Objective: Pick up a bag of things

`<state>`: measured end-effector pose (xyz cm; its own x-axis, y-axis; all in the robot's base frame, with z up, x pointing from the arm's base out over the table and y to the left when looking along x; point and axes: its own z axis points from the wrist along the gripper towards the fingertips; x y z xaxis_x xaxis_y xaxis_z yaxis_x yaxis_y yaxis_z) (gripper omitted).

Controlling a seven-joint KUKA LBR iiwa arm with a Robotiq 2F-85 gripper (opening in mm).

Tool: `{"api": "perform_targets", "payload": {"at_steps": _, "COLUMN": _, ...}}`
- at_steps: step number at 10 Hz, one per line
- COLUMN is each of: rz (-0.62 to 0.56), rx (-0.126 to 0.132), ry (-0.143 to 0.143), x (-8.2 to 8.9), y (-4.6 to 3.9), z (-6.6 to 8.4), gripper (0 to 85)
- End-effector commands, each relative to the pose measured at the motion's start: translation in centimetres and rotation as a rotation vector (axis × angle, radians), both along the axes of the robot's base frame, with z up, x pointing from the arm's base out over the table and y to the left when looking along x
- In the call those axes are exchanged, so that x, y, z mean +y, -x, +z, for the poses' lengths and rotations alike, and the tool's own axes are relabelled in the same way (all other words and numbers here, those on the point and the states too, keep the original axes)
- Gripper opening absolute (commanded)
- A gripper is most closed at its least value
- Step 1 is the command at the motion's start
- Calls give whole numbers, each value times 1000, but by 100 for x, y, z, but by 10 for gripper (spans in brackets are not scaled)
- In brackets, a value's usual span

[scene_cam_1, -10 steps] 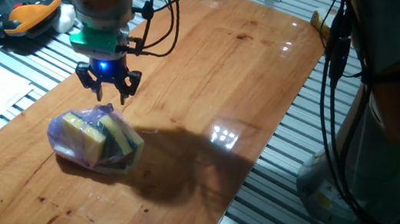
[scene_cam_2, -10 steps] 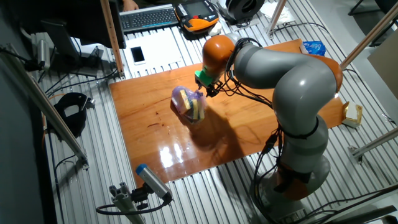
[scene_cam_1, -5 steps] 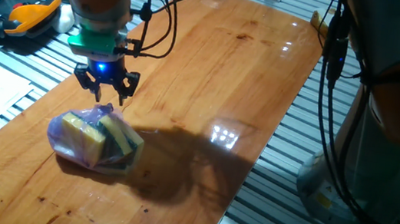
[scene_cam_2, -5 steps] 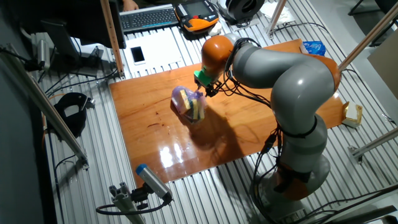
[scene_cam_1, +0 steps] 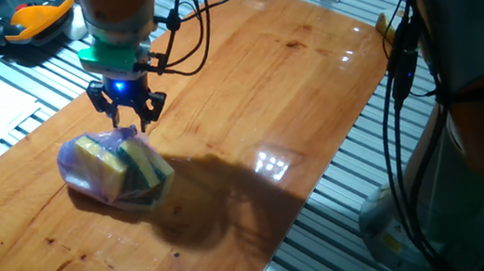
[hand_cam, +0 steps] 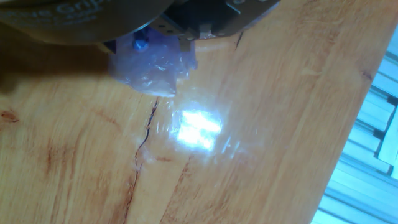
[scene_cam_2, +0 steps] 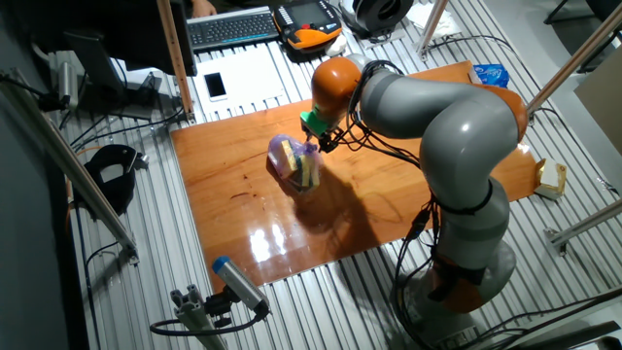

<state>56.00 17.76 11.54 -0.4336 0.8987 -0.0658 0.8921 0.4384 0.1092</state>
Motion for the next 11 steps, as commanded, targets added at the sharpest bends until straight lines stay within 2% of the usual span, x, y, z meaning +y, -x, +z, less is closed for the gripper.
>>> {"api": "perform_targets", "payload": {"at_steps": 1, "rz": -1, "rx": 0, "ry": 2, "x": 28, "y": 5, "z": -17, "gripper": 340}}
{"api": "perform_targets", "payload": {"at_steps": 7, "rz": 13, "rx": 4, "ry": -10, "x": 94, "y": 6, "z": -73, "gripper": 340}}
{"api": "perform_targets", "payload": {"at_steps": 9, "rz": 43, "rx": 4, "ry": -28, "x": 81, "y": 14, "z": -52, "gripper": 0}}
{"api": "perform_targets", "payload": {"at_steps": 11, "rz": 69, "rx": 8, "ry": -31, "x": 77, "y": 18, "z": -43, "gripper": 0}}
